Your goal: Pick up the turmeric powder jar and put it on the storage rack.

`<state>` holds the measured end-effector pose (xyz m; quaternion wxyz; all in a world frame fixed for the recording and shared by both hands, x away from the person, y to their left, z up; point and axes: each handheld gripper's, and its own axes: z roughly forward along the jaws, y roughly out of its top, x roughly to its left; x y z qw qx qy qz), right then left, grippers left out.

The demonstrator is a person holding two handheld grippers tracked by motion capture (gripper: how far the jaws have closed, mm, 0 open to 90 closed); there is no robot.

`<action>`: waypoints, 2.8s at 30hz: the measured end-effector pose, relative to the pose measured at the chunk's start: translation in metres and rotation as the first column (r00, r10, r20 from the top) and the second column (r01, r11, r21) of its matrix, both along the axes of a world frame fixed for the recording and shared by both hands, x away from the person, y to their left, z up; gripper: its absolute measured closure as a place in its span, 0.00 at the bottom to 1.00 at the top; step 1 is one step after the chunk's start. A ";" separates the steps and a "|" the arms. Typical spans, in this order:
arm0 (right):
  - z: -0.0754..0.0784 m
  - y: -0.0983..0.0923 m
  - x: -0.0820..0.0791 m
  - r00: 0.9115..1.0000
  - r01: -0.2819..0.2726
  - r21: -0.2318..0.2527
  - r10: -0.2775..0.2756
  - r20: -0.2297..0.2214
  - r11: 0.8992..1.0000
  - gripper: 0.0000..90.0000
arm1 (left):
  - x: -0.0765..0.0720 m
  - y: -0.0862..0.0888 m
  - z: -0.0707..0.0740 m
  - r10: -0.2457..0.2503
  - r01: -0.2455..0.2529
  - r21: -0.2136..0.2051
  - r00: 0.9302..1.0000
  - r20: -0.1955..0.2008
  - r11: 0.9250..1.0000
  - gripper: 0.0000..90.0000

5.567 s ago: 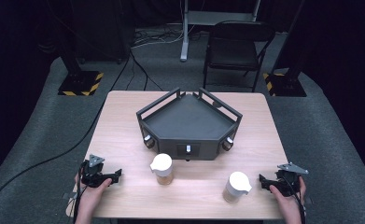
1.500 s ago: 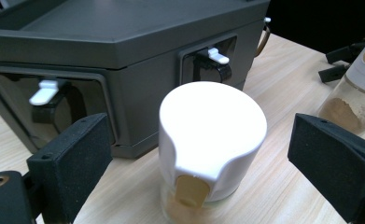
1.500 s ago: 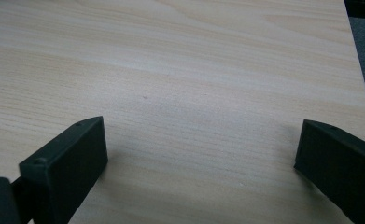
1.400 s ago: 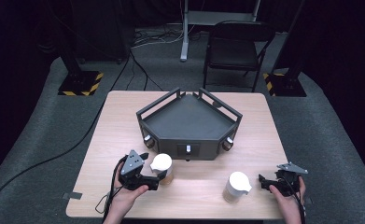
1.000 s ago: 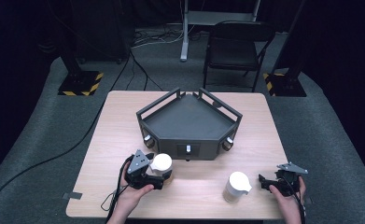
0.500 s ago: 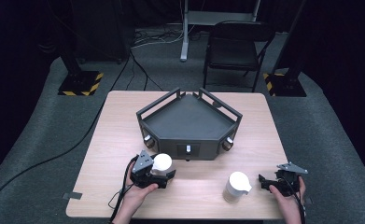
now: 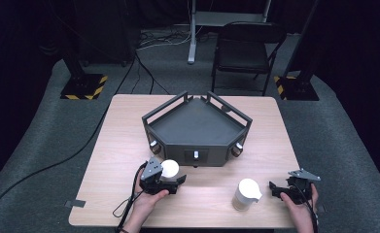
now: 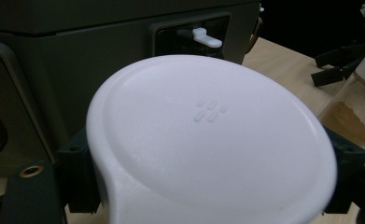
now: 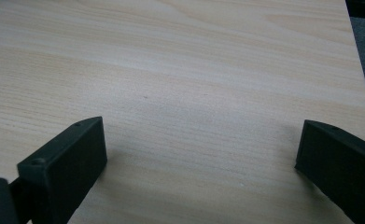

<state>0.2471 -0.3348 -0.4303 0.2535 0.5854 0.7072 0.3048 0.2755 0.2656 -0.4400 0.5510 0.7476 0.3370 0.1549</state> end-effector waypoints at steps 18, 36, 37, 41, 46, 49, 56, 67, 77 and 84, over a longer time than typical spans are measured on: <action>0.000 0.000 0.000 1.000 0.000 0.000 0.000 -0.001 1.000 0.00 | -0.004 -0.001 -0.005 0.019 -0.019 0.008 0.999 0.041 1.000 0.32; 0.000 0.000 0.000 1.000 0.000 0.000 0.000 -0.001 1.000 0.01 | -0.009 -0.005 0.017 0.014 -0.014 0.006 0.998 0.057 1.000 0.33; 0.000 0.000 0.000 1.000 0.000 0.000 0.000 -0.001 1.000 0.00 | -0.009 -0.006 0.021 0.010 -0.010 0.006 0.998 0.062 1.000 0.33; 0.000 0.000 0.000 1.000 0.000 0.000 0.000 -0.001 1.000 0.00 | -0.008 -0.007 0.028 0.007 -0.007 0.007 0.998 0.068 1.000 0.33; 0.000 0.000 0.000 1.000 0.000 0.000 0.000 -0.001 1.000 0.00 | -0.008 -0.008 0.037 0.006 -0.006 -0.005 0.996 0.087 1.000 0.33; 0.000 0.000 0.000 1.000 0.000 0.000 0.000 -0.001 1.000 0.00 | -0.008 -0.011 0.044 0.006 -0.006 -0.002 0.995 0.095 1.000 0.33; 0.000 0.000 0.000 1.000 0.000 0.000 0.000 -0.001 1.000 0.00 | -0.005 -0.013 0.054 0.012 -0.012 0.001 0.995 0.097 1.000 0.33; 0.000 0.000 0.000 1.000 0.000 0.000 0.000 -0.001 1.000 0.00 | 0.001 -0.014 0.070 0.016 -0.017 0.005 0.994 0.110 1.000 0.33; 0.000 0.000 0.000 1.000 0.000 0.000 0.000 -0.001 1.000 0.00 | 0.006 -0.013 0.082 0.022 -0.022 -0.001 0.993 0.119 1.000 0.34; 0.000 0.000 0.000 1.000 0.000 0.000 0.000 -0.001 1.000 0.00 | 0.012 -0.014 0.092 0.032 -0.031 -0.009 0.992 0.125 0.999 0.34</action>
